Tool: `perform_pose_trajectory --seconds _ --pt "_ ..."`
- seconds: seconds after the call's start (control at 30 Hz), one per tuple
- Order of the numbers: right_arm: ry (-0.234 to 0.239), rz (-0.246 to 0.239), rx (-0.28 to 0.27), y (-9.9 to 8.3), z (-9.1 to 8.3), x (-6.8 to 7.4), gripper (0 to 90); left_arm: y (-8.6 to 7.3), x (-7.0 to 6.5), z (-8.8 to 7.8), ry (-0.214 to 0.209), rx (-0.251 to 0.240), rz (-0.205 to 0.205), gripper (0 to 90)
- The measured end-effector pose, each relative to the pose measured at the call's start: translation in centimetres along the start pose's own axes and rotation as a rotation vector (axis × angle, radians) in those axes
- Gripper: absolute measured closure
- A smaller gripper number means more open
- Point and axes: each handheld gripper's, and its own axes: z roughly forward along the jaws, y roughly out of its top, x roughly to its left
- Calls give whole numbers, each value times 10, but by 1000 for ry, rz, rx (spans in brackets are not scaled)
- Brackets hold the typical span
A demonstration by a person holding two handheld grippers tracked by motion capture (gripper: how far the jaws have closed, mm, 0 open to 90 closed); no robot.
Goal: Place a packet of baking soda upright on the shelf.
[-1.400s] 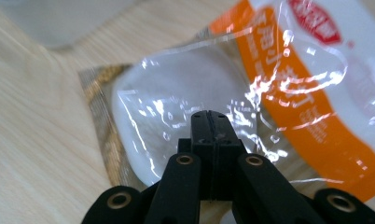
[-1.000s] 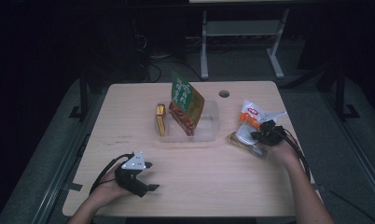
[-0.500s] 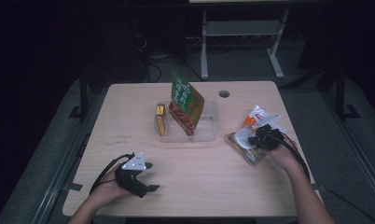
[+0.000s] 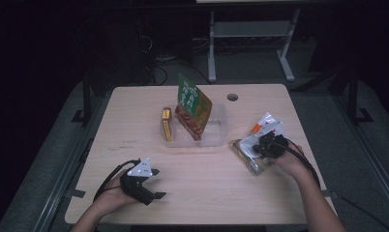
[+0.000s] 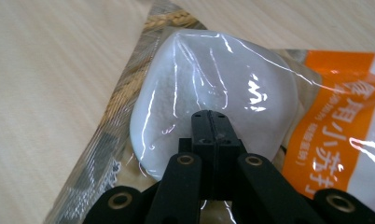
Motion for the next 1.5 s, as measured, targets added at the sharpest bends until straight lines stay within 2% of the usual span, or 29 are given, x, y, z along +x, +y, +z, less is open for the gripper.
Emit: perform_pose_trajectory --seconds 0.17,0.27,0.37,0.5,0.63,0.7,0.73,0.83,1.07,1.3,1.33,1.4,1.5 --pt "41 -26 -3 2 1 7 900 0 0 0 -2 0 0 159" --pt "11 -53 -9 5 0 10 900 0 0 0 -5 0 1 159" --pt "1 -43 -57 10 -2 11 900 0 0 1 -6 0 -2 159" --pt "-11 -79 -26 16 7 14 900 0 0 1 -8 0 2 161" --pt "17 -52 -26 13 6 13 900 0 0 1 -7 0 -2 161" --pt "44 -48 -31 12 4 15 900 1 0 0 -8 10 9 162" --pt "61 -41 -37 11 4 17 900 1 -1 1 -8 1 1 161" --pt "94 -53 -39 13 4 24 900 1 -1 0 -6 1 2 161" --pt "126 -104 -36 22 7 45 900 1 -1 0 -5 -5 -5 162" --pt "178 -203 -37 35 12 74 900 1 0 -2 -3 3 8 161" --pt "166 -225 -37 36 11 76 900 1 -1 -2 -2 1 7 162" --pt "185 -220 -46 36 8 78 900 1 -1 -2 0 0 9 162" --pt "173 -227 -23 32 2 74 900 0 0 -3 0 -1 9 162"
